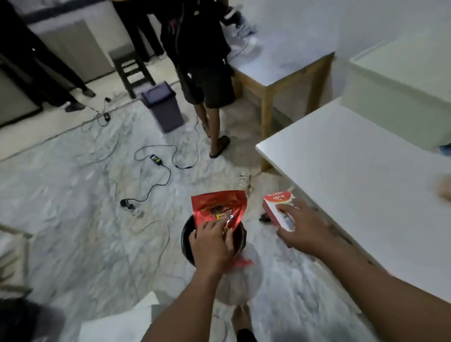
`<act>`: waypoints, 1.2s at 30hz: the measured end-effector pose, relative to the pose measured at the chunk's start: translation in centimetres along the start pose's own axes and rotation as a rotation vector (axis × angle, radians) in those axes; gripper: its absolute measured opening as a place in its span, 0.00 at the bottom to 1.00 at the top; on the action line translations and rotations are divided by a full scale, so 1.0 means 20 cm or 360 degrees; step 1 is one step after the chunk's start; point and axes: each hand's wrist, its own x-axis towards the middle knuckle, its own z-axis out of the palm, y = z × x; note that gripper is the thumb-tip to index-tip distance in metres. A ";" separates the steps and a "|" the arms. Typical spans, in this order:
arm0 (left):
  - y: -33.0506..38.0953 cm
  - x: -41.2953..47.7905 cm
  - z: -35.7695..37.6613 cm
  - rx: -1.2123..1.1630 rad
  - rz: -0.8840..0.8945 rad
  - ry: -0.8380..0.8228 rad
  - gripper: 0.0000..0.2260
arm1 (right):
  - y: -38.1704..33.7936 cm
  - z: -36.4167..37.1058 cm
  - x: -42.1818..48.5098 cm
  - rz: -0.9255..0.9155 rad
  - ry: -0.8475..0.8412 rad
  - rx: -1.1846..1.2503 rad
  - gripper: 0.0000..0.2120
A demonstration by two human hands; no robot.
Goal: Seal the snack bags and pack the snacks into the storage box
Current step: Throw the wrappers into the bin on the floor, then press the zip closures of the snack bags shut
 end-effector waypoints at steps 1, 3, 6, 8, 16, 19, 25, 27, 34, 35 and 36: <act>-0.11 0.06 0.02 0.0003 -0.0094 -0.0108 0.16 | -0.08 0.10 0.08 0.0008 -0.0106 0.0008 0.33; -0.31 0.14 0.09 -0.0021 -0.0268 -0.0292 0.17 | -0.19 0.32 0.21 0.0077 -0.0320 0.0110 0.32; -0.54 0.27 0.28 -0.0118 -0.0484 -0.0460 0.18 | -0.25 0.66 0.40 0.0255 -0.0588 0.0381 0.33; -0.66 0.40 0.46 -0.0192 -0.0591 -0.0568 0.18 | -0.23 0.89 0.59 0.0443 -0.0702 0.0580 0.30; -1.12 0.88 1.41 -0.0483 -0.0921 -0.0836 0.23 | 0.01 1.82 1.43 0.0899 -0.0874 0.0995 0.16; -1.20 0.89 1.61 -0.0572 -0.0995 -0.0947 0.30 | 0.07 1.97 1.55 0.0912 -0.0970 0.0996 0.25; -1.14 0.91 1.41 -0.0469 -0.0899 -0.1096 0.27 | 0.05 1.69 1.43 0.0790 -0.0918 0.0682 0.25; -0.99 0.97 1.19 -0.0482 -0.0755 -0.1137 0.26 | -0.04 1.44 1.34 0.0752 -0.0875 0.0638 0.25; -0.19 1.01 0.31 -0.0501 -0.0169 -0.1163 0.22 | -0.33 0.42 0.88 0.0545 -0.0504 0.0627 0.19; -0.06 0.99 0.22 -0.0499 -0.0086 -0.1172 0.22 | -0.33 0.28 0.81 0.0502 -0.0429 0.0610 0.18; 0.06 0.96 0.14 -0.0484 -0.0003 -0.1187 0.22 | -0.32 0.14 0.73 0.0476 -0.0348 0.0609 0.18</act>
